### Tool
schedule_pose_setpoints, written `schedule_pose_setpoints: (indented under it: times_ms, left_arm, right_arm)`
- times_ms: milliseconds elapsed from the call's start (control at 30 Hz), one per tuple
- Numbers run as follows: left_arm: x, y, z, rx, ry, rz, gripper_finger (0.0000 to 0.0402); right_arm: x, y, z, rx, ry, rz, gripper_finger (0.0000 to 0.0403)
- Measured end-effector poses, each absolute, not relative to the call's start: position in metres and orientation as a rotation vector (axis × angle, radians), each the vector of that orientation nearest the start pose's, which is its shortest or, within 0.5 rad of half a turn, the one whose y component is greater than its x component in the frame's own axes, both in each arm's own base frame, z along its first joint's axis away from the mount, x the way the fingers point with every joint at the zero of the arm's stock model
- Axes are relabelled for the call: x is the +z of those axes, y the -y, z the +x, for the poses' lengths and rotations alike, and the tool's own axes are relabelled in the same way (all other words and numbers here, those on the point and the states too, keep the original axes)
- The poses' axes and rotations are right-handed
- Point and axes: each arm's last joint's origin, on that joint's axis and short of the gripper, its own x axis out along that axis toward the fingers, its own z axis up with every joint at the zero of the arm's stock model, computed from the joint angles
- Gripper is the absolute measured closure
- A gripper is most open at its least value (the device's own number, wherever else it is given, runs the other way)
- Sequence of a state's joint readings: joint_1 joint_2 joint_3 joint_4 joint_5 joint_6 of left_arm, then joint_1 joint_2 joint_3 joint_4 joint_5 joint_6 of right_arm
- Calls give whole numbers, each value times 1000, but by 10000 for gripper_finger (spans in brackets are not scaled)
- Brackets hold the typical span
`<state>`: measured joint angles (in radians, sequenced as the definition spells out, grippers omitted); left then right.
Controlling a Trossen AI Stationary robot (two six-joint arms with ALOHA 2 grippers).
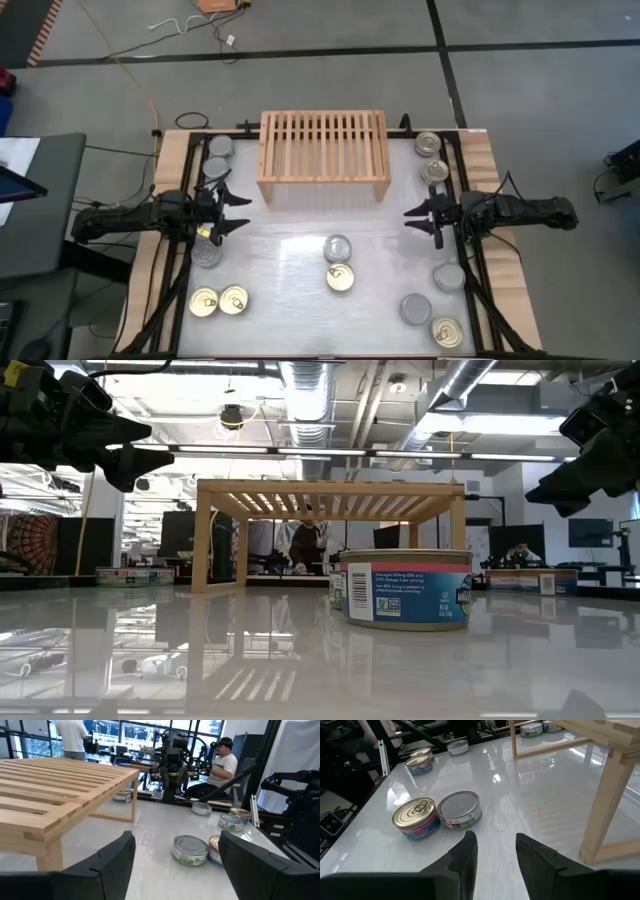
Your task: Stack canned seafood by type on shelf
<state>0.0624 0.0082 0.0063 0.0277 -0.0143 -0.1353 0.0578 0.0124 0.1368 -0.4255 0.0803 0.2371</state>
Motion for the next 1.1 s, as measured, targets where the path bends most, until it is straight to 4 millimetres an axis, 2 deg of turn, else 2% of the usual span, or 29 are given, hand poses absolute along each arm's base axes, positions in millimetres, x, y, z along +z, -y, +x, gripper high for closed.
schedule_pose_setpoints:
  times_ms: [900,1100]
  left_arm:
    - [168,-7,98,75,31,-135,127]
    - [168,-7,98,73,37,-239,127]
  right_arm:
    - [168,-3,84,-58,-296,214,241]
    - [168,-3,84,-58,-297,214,241]
